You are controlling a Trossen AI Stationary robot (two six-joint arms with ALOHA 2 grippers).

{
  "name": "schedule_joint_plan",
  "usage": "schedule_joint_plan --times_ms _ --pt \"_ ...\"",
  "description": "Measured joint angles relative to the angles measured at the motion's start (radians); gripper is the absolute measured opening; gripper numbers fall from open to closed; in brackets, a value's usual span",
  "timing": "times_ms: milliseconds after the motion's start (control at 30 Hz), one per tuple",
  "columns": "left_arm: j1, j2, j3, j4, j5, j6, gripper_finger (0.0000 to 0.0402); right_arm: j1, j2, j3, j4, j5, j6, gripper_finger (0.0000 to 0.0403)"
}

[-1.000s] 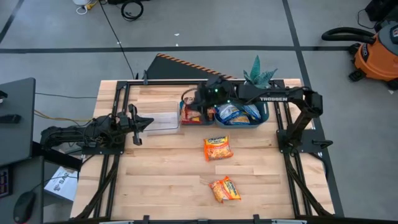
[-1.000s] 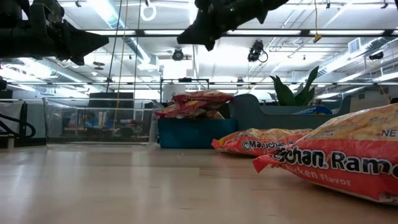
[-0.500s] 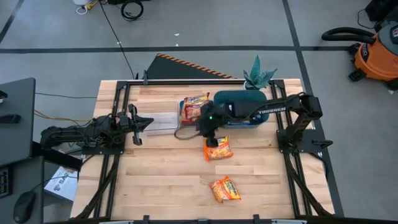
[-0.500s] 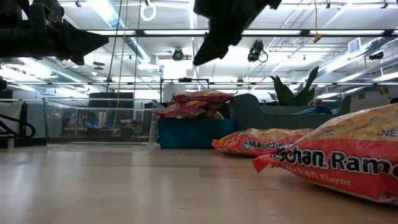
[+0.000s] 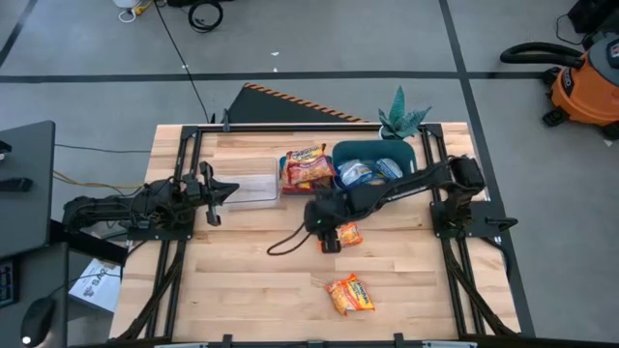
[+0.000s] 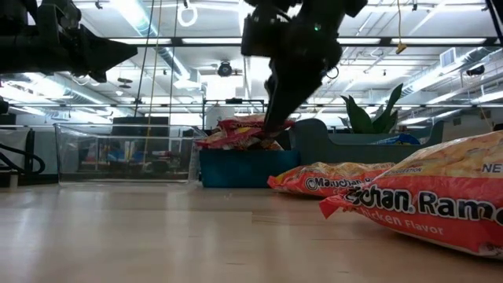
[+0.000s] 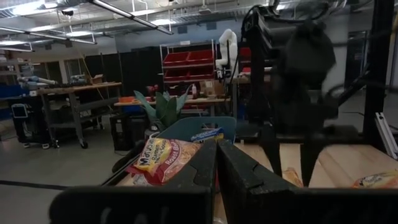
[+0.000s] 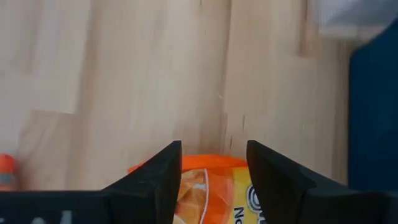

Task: Sort Maruchan noodles
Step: Put the orange bag into the transparent bin

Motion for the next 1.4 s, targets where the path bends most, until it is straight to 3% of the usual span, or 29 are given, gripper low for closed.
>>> schedule_joint_plan --times_ms 300,533,733,900,1167,1400 --pt "0.0 0.0 0.0 -0.002 0.001 0.0 0.0018 -0.042 0.079 0.0 -0.004 0.01 0.11 0.021" --pt "0.0 0.0 0.0 0.0 0.001 0.0 0.0018 -0.08 0.148 0.002 0.005 0.102 0.141 0.0205" --pt "0.0 0.0 0.0 0.0 0.0 0.0 0.0018 -0.107 0.183 0.002 -0.027 0.06 0.164 0.0195" --pt "0.0 -0.001 0.0 -0.001 0.0 0.0 0.0018 -0.106 0.195 0.005 -0.025 0.054 0.167 0.0146" --pt "0.0 -0.001 0.0 -0.002 0.0 0.0 0.0018 -0.099 0.187 0.002 -0.009 0.042 0.148 0.0015" --pt "0.0 -0.001 0.0 -0.002 0.0 0.0 0.0018 -0.088 0.101 0.001 0.04 0.03 0.126 0.0006"
